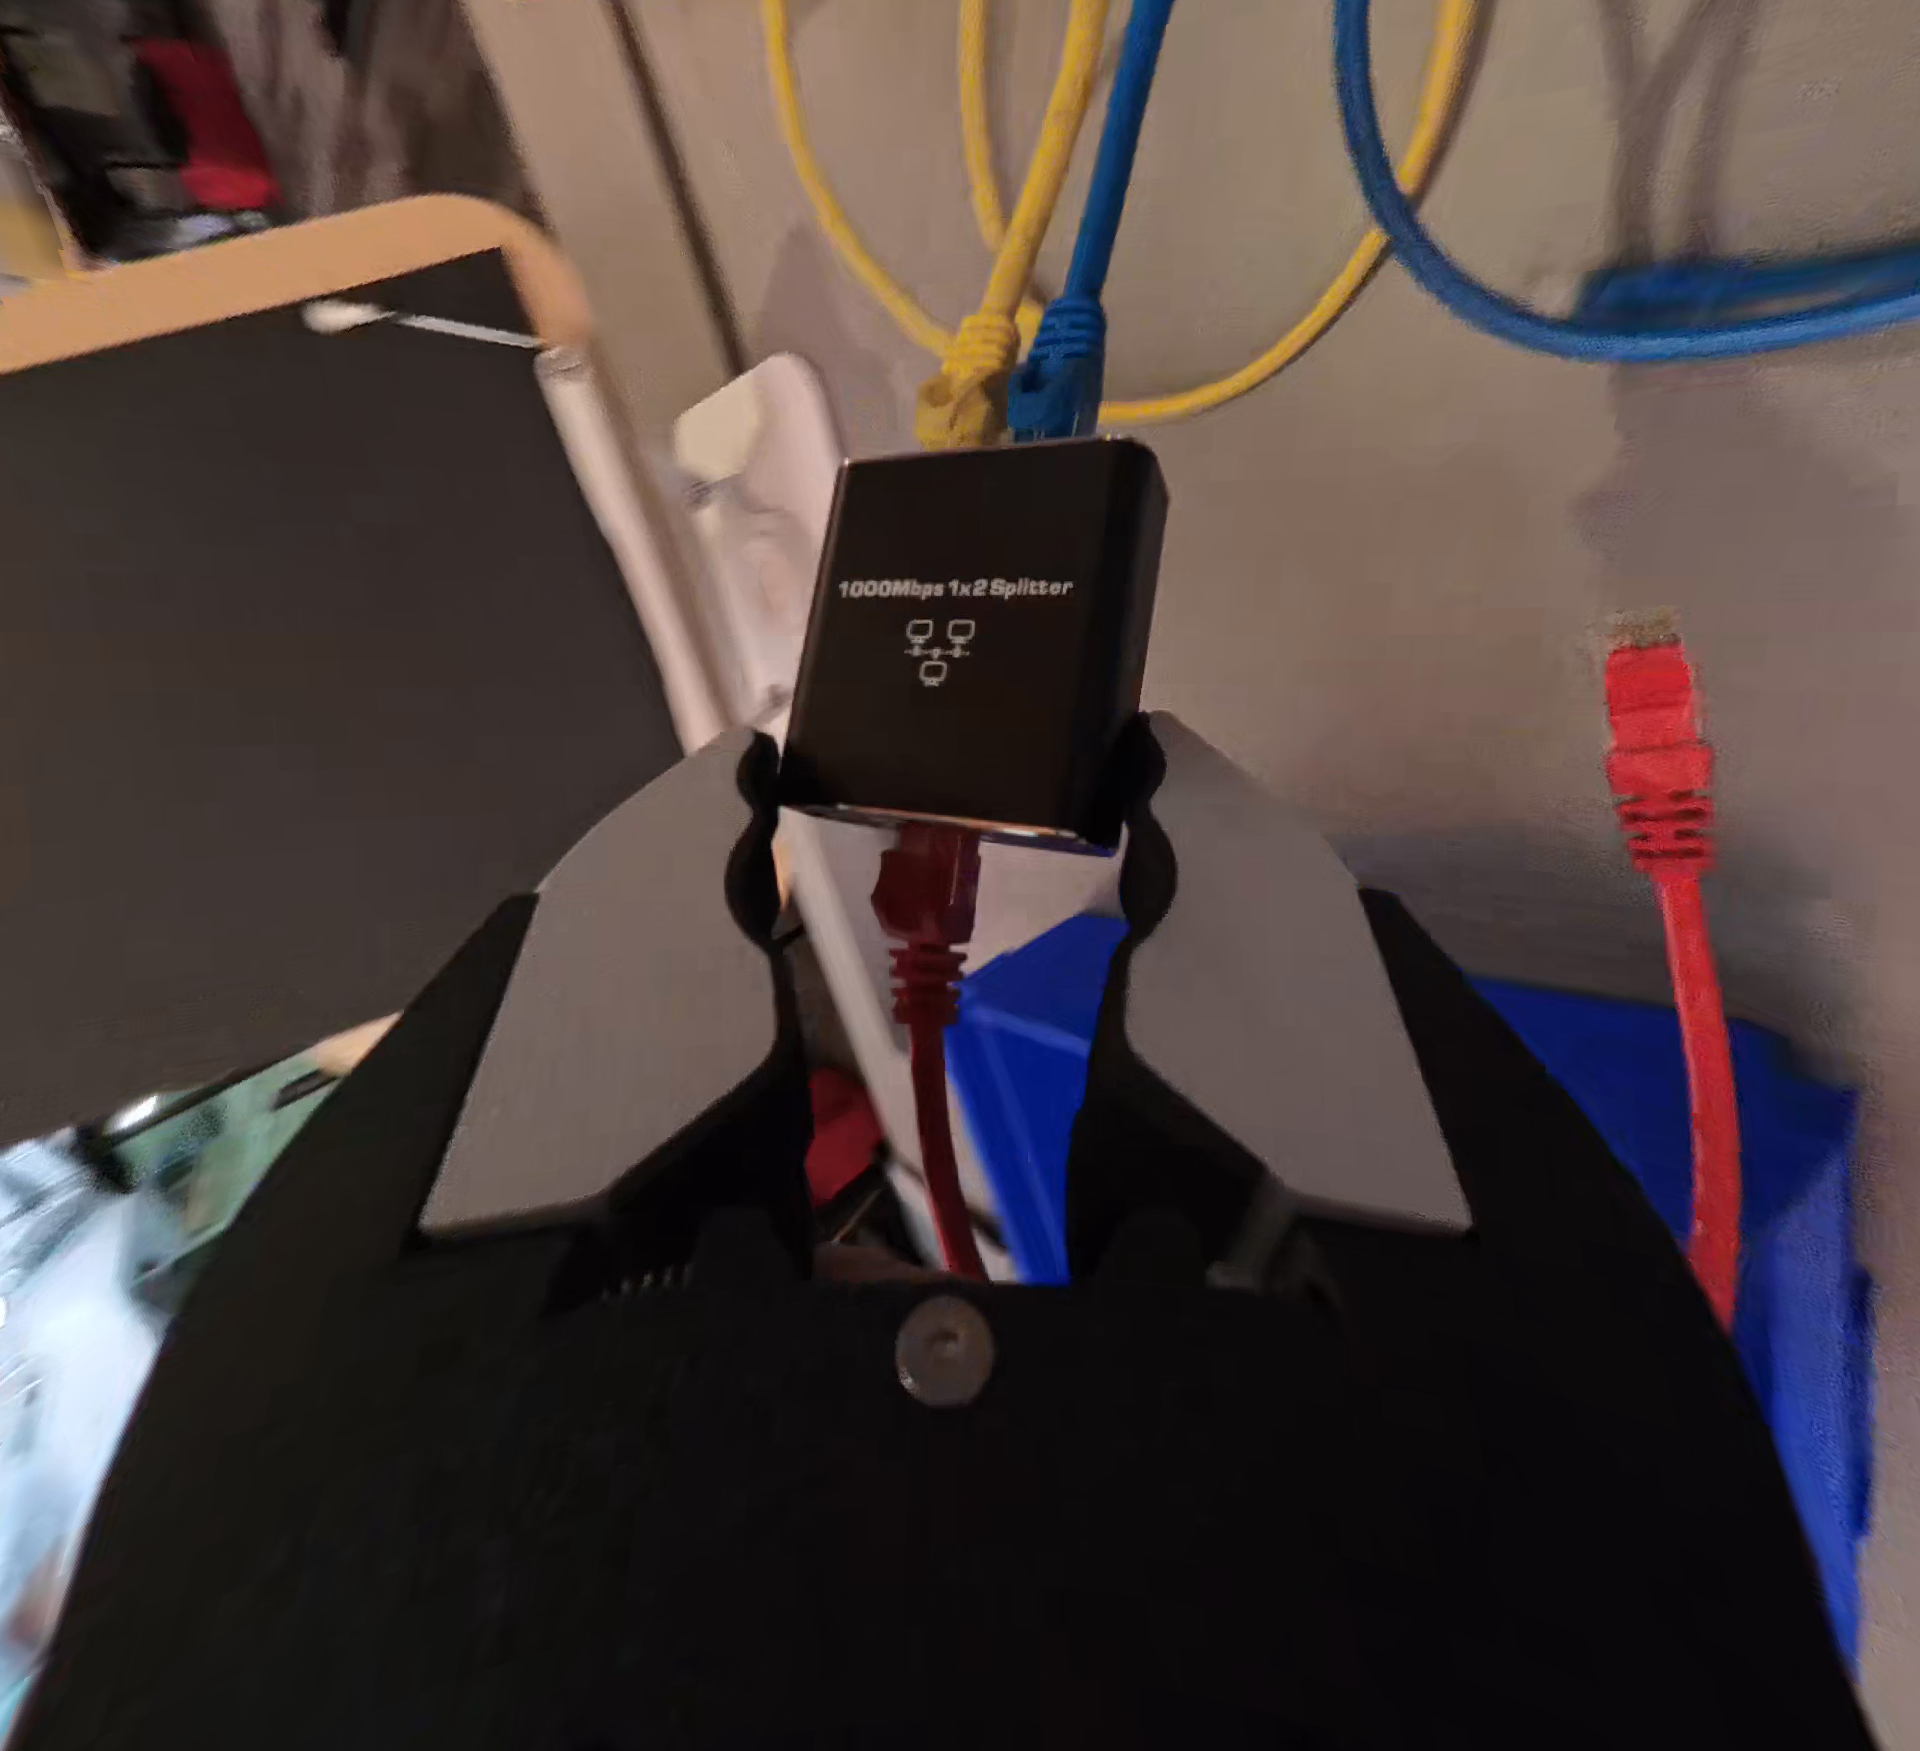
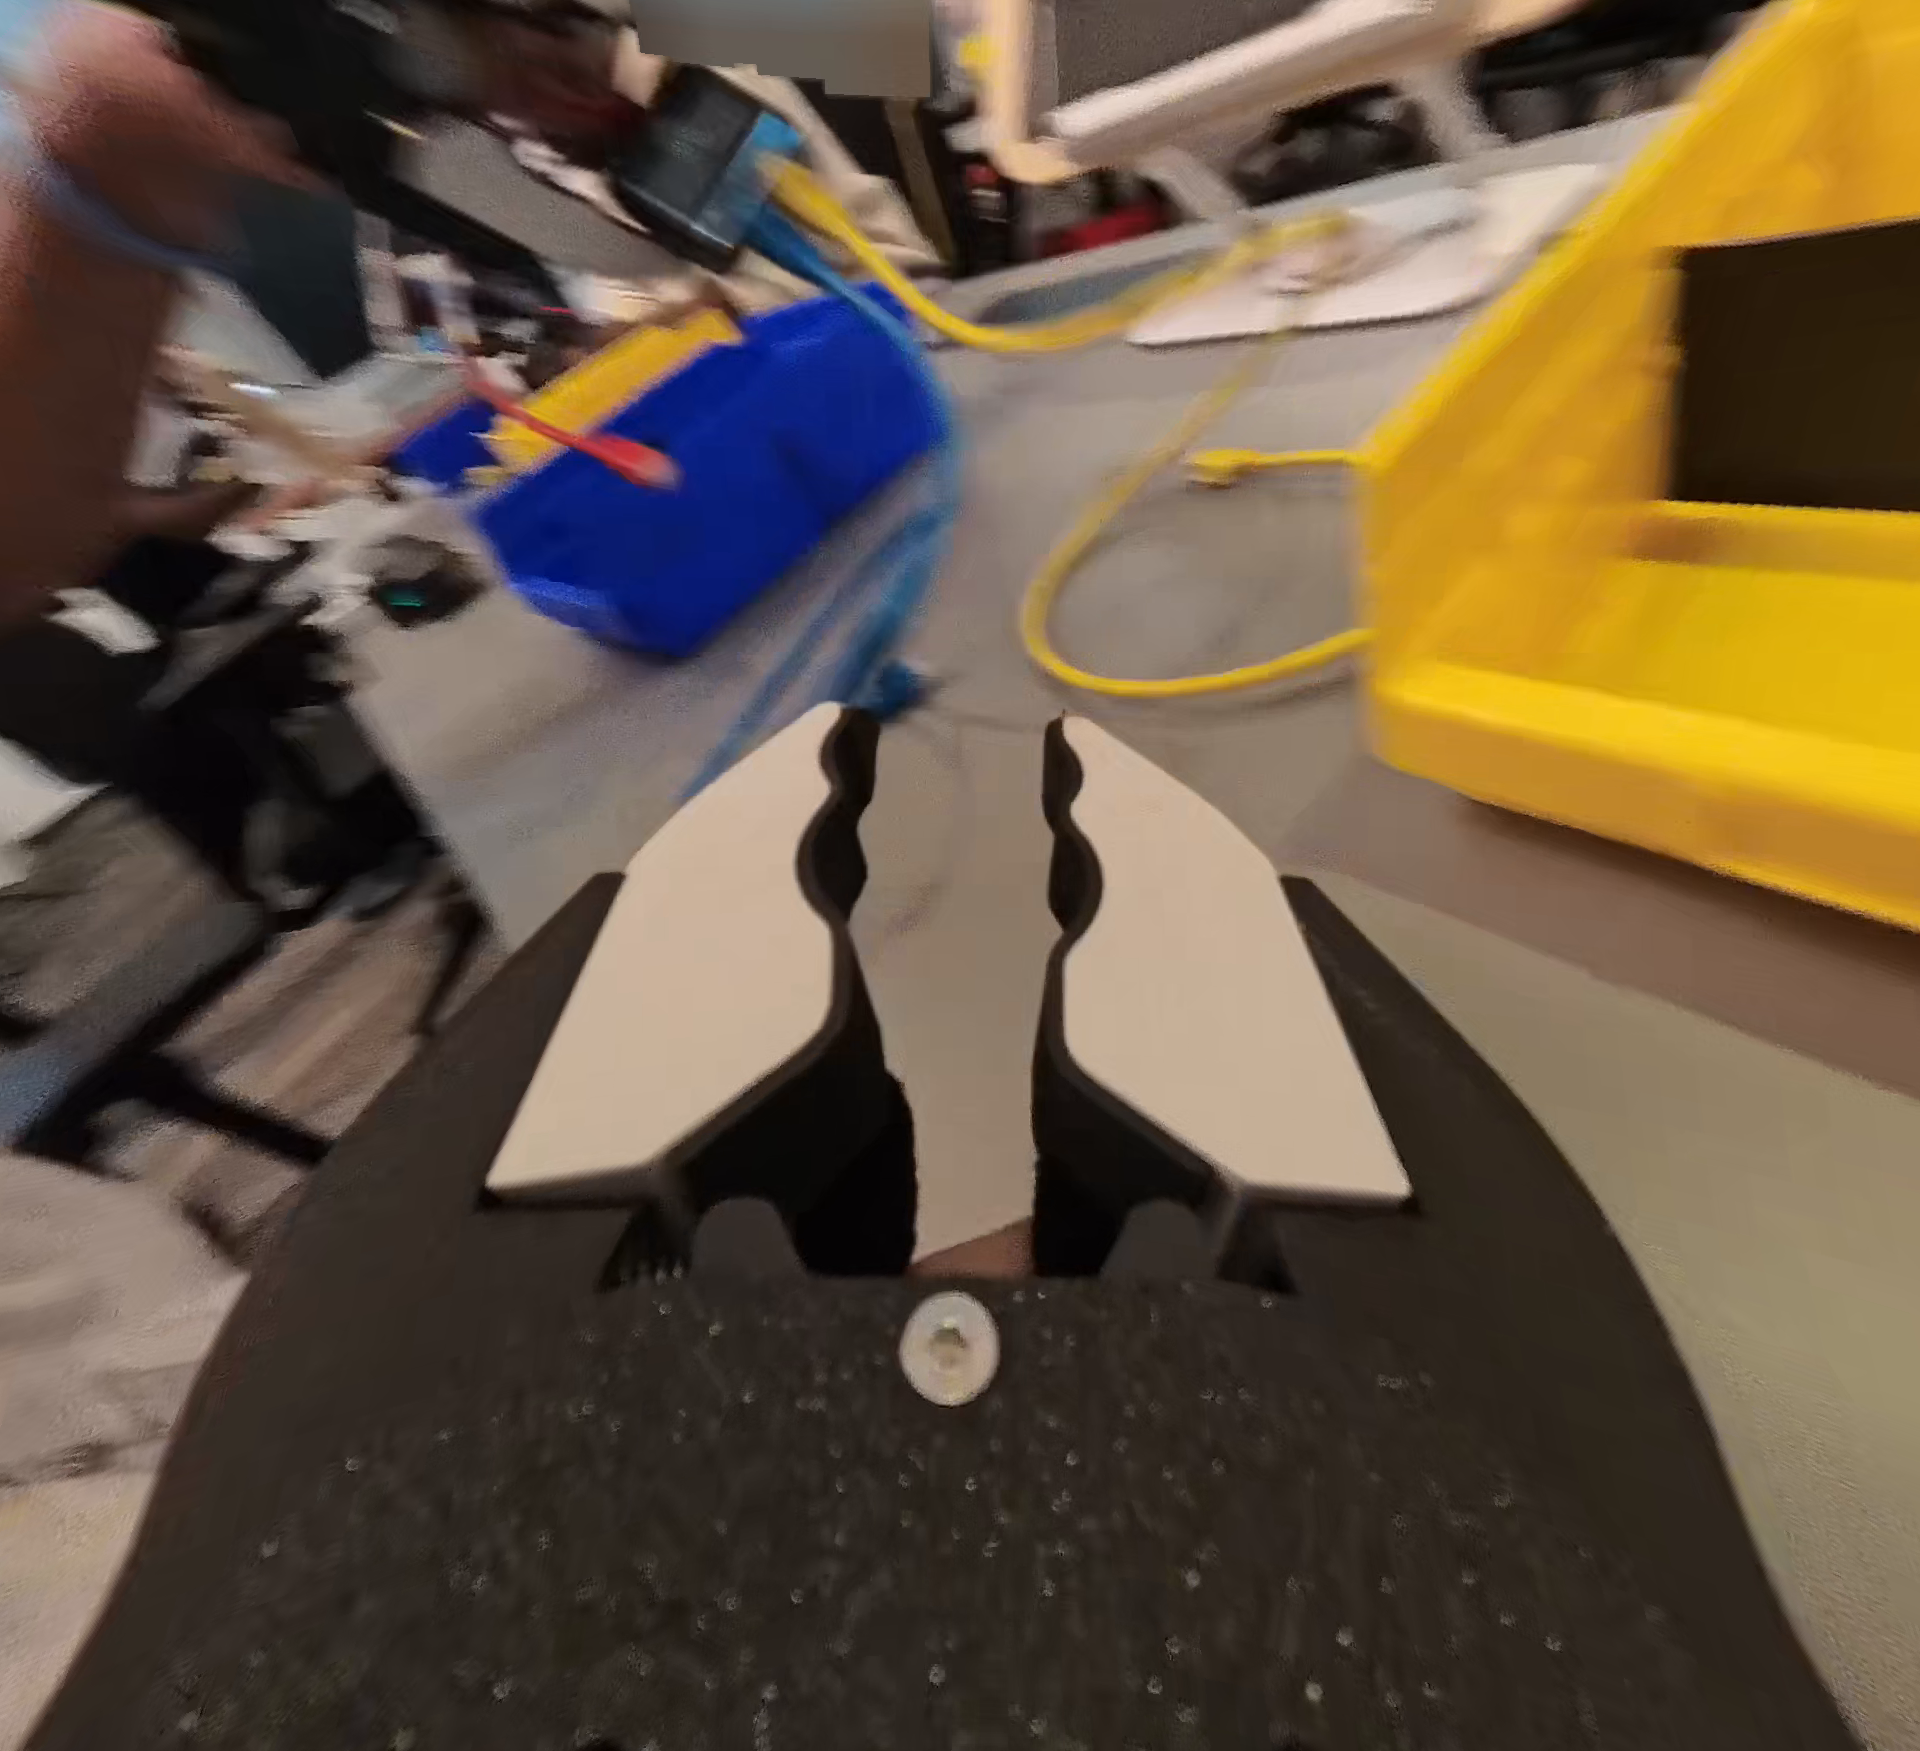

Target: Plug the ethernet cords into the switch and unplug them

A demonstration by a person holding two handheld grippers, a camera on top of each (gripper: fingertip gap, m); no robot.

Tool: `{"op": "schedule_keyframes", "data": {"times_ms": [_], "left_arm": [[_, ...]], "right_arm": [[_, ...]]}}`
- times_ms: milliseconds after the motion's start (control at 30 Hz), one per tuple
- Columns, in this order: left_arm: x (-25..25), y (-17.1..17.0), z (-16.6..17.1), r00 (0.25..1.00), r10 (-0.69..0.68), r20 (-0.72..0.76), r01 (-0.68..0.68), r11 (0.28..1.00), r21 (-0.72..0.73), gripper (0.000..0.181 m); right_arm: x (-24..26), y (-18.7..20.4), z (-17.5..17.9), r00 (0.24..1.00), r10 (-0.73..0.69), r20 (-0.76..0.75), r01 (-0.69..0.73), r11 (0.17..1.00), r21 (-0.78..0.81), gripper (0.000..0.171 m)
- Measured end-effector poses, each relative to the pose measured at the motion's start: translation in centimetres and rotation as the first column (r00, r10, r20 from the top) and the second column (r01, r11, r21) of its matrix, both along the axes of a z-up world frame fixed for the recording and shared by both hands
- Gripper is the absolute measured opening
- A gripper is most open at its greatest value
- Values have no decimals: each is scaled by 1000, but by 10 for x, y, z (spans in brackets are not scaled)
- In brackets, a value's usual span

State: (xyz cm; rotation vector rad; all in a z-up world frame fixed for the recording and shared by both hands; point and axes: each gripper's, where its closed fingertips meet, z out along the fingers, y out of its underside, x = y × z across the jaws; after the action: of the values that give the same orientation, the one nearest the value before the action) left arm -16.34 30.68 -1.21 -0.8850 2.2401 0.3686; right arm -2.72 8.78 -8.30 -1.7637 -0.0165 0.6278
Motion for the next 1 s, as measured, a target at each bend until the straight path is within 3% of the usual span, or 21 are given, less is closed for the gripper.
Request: {"op": "schedule_keyframes", "data": {"times_ms": [200, 300, 367, 467, 533, 633, 700, 767, 833, 900, 1000], "left_arm": [[27, -14, -75, 989, 2, -149, -56, 929, -365, 63], [30, -19, -93, 978, 22, -208, -127, 852, -508, 63], [29, -22, -101, 967, 52, -248, -187, 806, -561, 63], [28, -29, -108, 952, 104, -288, -267, 745, -612, 63], [27, -36, -110, 944, 132, -303, -305, 704, -641, 63], [24, -50, -109, 930, 158, -333, -355, 624, -696, 64], [22, -62, -108, 927, 160, -340, -367, 582, -725, 64], [14, -69, -105, 925, 157, -347, -370, 579, -726, 62], [12, -83, -91, 942, 143, -303, -333, 482, -810, 68], [10, -97, -73, 954, 149, -261, -296, 318, -901, 73], [6, -95, -59, 961, 201, -189, -224, 166, -960, 74]], "right_arm": [[-70, 52, 27, 978, 207, -28, -206, 978, 36, 50], [-82, 87, 18, 957, 169, 237, -174, 985, -1, 55], [-74, 112, 9, 882, 94, 463, -108, 994, 3, 58], [-80, 136, -6, 780, 131, 612, -121, 991, -59, 64], [-88, 145, -16, 671, 135, 729, -138, 989, -57, 63], [-92, 156, -27, 461, 71, 885, -127, 992, -13, 52], [-93, 162, -28, 394, -3, 919, -114, 992, 51, 34], [-96, 160, -35, 361, 5, 932, -143, 988, 50, 27], [-94, 157, -33, 328, -63, 942, -160, 980, 121, 26], [-92, 154, -25, 309, -136, 941, -183, 963, 199, 26], [-95, 151, -12, 377, -179, 909, -225, 934, 278, 26]]}}
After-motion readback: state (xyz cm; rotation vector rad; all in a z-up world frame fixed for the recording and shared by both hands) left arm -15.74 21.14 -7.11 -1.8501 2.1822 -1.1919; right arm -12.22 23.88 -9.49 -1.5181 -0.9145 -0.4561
